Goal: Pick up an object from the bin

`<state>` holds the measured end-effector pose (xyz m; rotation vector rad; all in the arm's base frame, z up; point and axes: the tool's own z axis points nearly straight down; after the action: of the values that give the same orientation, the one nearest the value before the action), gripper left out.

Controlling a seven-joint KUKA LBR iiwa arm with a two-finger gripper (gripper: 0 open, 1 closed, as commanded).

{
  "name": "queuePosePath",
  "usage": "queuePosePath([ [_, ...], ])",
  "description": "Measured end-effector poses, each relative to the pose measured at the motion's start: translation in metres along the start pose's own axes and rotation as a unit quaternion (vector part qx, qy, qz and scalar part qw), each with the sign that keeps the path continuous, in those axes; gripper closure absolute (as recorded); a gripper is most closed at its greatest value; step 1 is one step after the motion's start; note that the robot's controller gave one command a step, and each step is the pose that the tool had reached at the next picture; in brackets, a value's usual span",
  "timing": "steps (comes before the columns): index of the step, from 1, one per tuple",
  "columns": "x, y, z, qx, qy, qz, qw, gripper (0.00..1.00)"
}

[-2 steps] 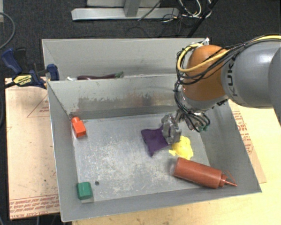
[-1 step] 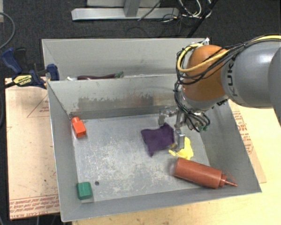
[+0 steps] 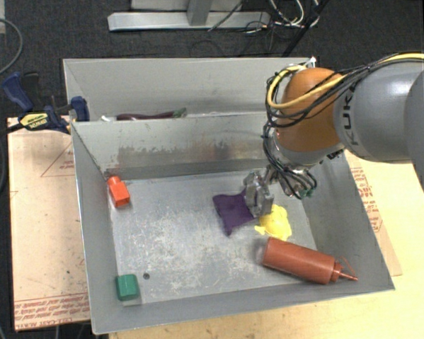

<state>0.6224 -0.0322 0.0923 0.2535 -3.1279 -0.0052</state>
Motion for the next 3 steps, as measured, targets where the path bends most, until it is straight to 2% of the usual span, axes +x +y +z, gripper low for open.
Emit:
queuePosePath([
  [1, 0.0000, 0.0000, 0.0000, 0.000, 0.0000, 0.000, 1.0000, 0.00],
  [2, 0.0000, -0.0001, 0.0000, 0.000, 0.0000, 0.000, 1.0000, 1.00],
  [3, 0.0000, -0.0001, 0.0000, 0.000, 0.0000, 0.000, 1.0000, 0.00],
])
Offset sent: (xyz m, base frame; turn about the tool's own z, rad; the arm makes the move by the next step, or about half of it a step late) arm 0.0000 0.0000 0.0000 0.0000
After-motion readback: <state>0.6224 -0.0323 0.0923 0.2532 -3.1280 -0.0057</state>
